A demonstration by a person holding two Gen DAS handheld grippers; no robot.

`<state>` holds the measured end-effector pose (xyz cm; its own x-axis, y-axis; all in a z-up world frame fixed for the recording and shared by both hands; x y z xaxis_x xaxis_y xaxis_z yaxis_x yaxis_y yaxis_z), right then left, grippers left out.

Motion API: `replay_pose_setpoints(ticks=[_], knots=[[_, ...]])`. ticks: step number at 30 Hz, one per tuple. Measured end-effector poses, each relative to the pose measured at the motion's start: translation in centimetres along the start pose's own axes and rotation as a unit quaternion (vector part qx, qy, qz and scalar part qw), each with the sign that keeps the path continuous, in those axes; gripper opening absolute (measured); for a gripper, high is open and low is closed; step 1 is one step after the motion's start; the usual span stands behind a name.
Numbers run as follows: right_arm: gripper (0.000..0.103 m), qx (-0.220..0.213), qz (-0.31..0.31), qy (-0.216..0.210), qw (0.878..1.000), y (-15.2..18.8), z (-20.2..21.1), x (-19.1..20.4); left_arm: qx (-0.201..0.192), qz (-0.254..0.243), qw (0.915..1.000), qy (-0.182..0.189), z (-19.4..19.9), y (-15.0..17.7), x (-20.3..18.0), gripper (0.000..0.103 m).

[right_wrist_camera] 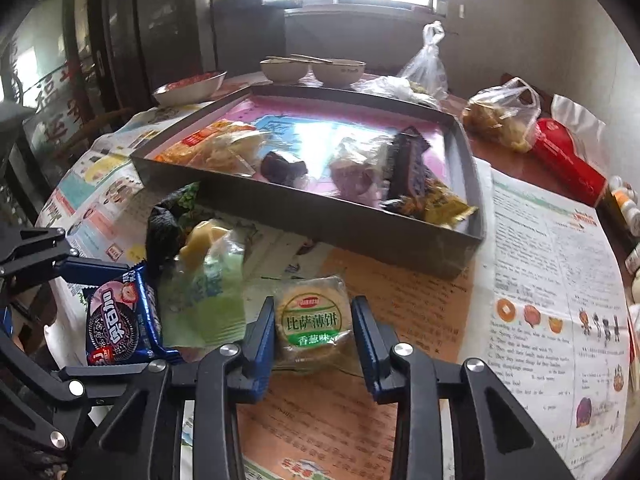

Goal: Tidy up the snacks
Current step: 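Grasp the blue cookie pack with the left gripper while the right grasps the round cracker pack, then carry the cookie pack and cracker pack over the grey tray with both grippers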

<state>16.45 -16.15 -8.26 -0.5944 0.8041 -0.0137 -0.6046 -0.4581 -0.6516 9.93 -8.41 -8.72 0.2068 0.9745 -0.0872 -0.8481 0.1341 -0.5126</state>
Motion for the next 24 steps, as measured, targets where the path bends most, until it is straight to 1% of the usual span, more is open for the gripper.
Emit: replay_pose_setpoints(ticks=[3, 6, 10, 15, 21, 24], knots=[[0.034, -0.005, -0.017, 0.001, 1.000, -0.1, 0.4, -0.7, -0.005, 0.002, 1.0000, 0.003, 0.0, -0.1, -0.1, 0.074], [0.034, -0.015, -0.034, 0.001, 0.999, -0.5, 1.1, -1.4, -0.008, 0.003, 0.9999, 0.004, 0.1, -0.1, 0.0, 0.065], [0.034, -0.031, -0.053, -0.002, 0.998, -1.2, 2.1, -1.9, -0.010, 0.023, 0.9994, 0.025, 0.4, -0.2, 0.7, 0.058], [0.034, -0.043, -0.066, -0.007, 0.997, -2.1, 2.8, -2.1, -0.014, 0.040, 0.9983, 0.041, 1.1, -0.3, 1.3, 0.057], [0.034, -0.048, -0.072, -0.009, 0.996, -2.9, 2.9, -2.0, -0.032, 0.050, 0.9968, 0.053, 2.7, -0.6, 1.8, 0.057], [0.034, -0.051, -0.072, -0.013, 0.996, -3.3, 3.0, -1.7, -0.039, 0.059, 0.9961, 0.053, 3.2, -0.8, 2.5, 0.057]])
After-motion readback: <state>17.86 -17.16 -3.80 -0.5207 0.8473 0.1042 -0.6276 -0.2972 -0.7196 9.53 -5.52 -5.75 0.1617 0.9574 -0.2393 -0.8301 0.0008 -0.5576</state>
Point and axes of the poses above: each gripper's, at about its wrist camera, not at the fingertips, and z roughly against the way its jaws point, x to its left, y to its underside, the point moved 8 cm from there along -z, roughly the way its jaws point
